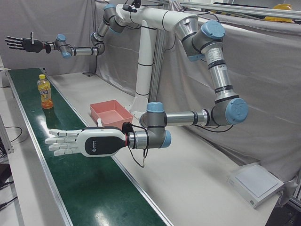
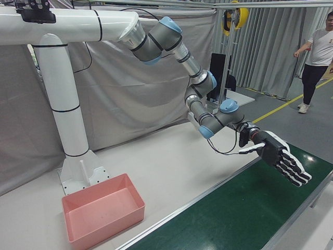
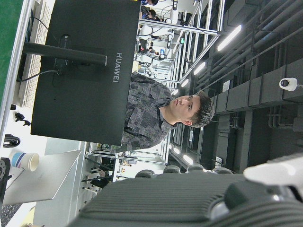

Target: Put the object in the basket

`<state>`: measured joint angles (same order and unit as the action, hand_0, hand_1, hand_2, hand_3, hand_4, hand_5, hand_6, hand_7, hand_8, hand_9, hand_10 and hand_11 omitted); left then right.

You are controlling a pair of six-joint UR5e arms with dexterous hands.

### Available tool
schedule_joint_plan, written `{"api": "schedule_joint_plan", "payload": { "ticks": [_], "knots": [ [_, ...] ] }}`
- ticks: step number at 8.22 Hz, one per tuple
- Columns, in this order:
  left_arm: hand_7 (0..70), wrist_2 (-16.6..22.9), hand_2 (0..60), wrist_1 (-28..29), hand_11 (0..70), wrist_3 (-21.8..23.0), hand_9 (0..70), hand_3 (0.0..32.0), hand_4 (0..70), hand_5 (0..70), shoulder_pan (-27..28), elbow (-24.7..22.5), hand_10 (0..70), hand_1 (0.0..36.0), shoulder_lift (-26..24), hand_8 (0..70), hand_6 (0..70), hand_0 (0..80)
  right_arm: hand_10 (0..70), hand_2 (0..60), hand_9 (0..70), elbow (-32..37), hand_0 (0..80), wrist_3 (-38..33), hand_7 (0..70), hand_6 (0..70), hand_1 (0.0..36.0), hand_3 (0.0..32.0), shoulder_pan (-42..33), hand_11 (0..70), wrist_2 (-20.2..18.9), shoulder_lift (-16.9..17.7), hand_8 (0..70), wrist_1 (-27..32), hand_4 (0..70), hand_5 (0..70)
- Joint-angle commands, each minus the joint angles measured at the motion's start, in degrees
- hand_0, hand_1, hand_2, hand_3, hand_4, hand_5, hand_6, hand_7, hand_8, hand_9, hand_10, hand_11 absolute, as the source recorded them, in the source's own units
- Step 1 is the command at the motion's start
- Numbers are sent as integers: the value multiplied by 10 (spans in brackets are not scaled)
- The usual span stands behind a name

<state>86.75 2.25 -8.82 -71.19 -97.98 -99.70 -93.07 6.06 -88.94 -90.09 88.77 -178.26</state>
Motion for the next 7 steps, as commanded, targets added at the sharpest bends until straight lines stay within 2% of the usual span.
{"api": "schedule_joint_plan", "payload": {
  "ticks": [1, 2, 4, 6, 7],
  "knots": [
    [0, -3, 0, -26, 30, -26, 0, 0, 0, 139, 3, -5, 2, 141, -24, 0, 0, 775, 0, 0, 0, -1, 0, 0, 0, 0, 0, 0, 0, 0, 0, 1, 0, -1, 0, 0],
    [0, -20, 0, -35, 36, -36, 0, 0, 0, 140, 22, -10, 6, 143, -30, 0, 0, 786, 0, 0, 0, -2, 0, 0, 0, 0, 0, 0, 0, 0, 0, 1, 0, -1, 0, 0],
    [0, -82, 0, -61, 46, -37, 0, 0, 0, 123, 78, -32, 13, 134, -31, 0, 0, 740, 0, 0, 0, -2, 0, 0, 0, 0, 0, 0, 0, 0, 0, 1, 0, -1, 0, 0],
    [0, -104, 0, -86, 40, -37, 0, 0, 0, 125, 95, -54, 9, 139, -31, 0, 0, 777, 0, 0, 0, -2, 0, 0, 0, 0, 0, 0, 0, 0, 0, 1, 0, -1, 0, 0],
    [0, -107, 0, -99, 32, -55, 0, 0, 0, 116, 101, -62, 3, 137, -32, 0, 0, 764, 0, 0, 0, -2, 0, 0, 0, 0, 0, 0, 0, 0, 0, 1, 0, -1, 0, 0]
  ]
}}
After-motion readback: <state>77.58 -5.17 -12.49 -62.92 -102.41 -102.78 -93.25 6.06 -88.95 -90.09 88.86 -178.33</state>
